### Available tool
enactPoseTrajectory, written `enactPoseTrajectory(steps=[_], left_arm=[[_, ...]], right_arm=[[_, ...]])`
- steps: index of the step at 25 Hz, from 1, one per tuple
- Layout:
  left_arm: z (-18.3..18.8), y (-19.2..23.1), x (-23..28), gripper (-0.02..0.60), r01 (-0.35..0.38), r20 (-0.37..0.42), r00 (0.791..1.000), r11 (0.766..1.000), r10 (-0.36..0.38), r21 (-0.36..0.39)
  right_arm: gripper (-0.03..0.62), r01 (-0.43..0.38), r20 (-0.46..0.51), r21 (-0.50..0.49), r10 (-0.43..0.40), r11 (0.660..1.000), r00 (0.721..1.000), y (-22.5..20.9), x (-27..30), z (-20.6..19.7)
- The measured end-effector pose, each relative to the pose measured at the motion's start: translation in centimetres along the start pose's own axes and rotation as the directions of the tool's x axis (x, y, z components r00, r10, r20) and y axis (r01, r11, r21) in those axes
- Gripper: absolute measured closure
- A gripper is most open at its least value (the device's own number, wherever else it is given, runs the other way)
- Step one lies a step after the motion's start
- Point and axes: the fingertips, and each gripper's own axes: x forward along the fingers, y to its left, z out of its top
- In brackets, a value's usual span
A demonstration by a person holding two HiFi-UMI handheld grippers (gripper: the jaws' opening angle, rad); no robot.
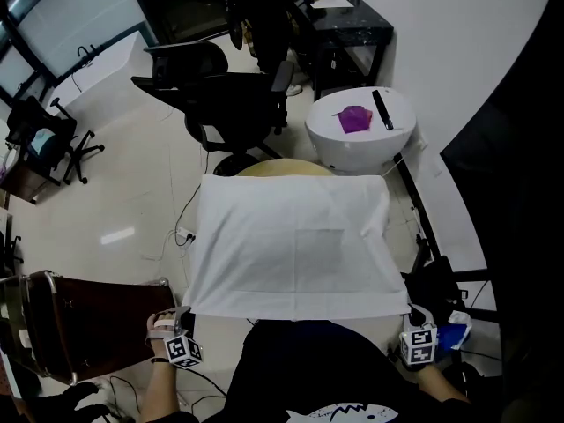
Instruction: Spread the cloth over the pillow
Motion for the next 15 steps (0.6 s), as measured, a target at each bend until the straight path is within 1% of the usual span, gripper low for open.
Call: enactPoseTrajectory(steps=[4, 9, 12, 15], left_arm=[[-0.2, -1.4, 3.2, 0.589, 0.051, -0.044, 0.998, 0.997, -0.049, 0.051], [-0.2, -2.3, 6.0, 0.589, 0.125, -0.099, 0.989, 0.987, -0.114, 0.104], [-0.7, -2.7, 7.3, 0.589, 0.148, -0.128, 0.983, 0.982, -0.133, 0.114], [-0.6, -2.9, 8.4, 0.588, 0.186, -0.146, 0.975, 0.977, -0.170, 0.107]], right_arm=[[0.584, 0.002, -0.050, -0.023, -0.003, 1.000, 0.999, 0.6, 2.0, -2.1], [0.583, 0.032, -0.096, -0.068, -0.039, 0.997, 0.995, 0.3, 4.3, -3.1], [0.583, 0.038, -0.115, -0.094, -0.048, 0.995, 0.992, 0.3, 5.3, -3.8], [0.583, 0.039, -0.149, -0.090, -0.052, 0.995, 0.988, 0.2, 6.4, -4.9]])
